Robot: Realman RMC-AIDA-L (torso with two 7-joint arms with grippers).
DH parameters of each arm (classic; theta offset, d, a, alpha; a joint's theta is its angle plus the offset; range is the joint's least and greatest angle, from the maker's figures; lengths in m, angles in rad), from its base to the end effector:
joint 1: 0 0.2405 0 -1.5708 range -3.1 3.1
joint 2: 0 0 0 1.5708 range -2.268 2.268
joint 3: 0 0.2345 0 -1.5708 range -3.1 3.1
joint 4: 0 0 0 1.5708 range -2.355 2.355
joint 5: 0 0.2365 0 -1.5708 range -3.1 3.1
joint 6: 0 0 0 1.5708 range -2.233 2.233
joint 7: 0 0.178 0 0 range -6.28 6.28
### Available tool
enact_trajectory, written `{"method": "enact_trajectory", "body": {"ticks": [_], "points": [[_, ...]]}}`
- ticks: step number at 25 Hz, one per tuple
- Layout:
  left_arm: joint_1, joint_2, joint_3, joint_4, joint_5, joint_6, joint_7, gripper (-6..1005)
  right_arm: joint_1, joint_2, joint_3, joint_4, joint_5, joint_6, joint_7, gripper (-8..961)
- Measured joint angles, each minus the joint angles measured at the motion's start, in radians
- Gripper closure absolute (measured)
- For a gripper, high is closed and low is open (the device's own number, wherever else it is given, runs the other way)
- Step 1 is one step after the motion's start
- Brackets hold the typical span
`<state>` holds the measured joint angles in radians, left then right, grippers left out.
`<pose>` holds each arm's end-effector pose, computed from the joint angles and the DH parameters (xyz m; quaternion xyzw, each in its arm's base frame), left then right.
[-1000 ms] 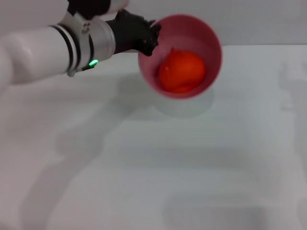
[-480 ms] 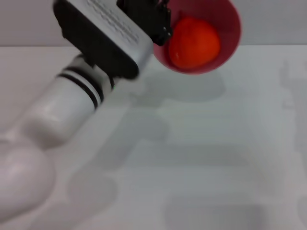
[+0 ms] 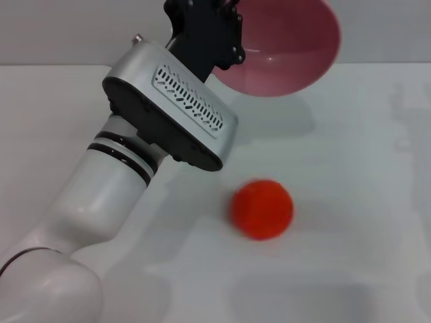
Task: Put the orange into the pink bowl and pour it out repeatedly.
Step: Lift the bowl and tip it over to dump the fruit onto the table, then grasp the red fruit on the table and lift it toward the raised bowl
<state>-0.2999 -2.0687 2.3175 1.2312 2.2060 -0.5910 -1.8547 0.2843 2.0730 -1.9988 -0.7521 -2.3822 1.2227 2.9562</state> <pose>-0.0672 0.3710 -0.0826 -0.7699 0.1443 -0.1737 0.5969 0.2148 0.3890 0.0488 -0.5547 0.1229 0.4361 0.6979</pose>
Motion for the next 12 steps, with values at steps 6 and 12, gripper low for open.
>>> {"method": "enact_trajectory", "body": {"ticks": [6,12], "points": [[0.000,0.001,-0.005,0.001,-0.009,-0.006,-0.018,958,0.004,-0.001,0.000,0.001,0.000,-0.005,0.000,424],[-0.045,0.006,-0.255,0.085,-0.086,0.478,-0.216,958,0.004,-0.001,0.000,-0.007,0.020,-0.027,0.000,426]]}}
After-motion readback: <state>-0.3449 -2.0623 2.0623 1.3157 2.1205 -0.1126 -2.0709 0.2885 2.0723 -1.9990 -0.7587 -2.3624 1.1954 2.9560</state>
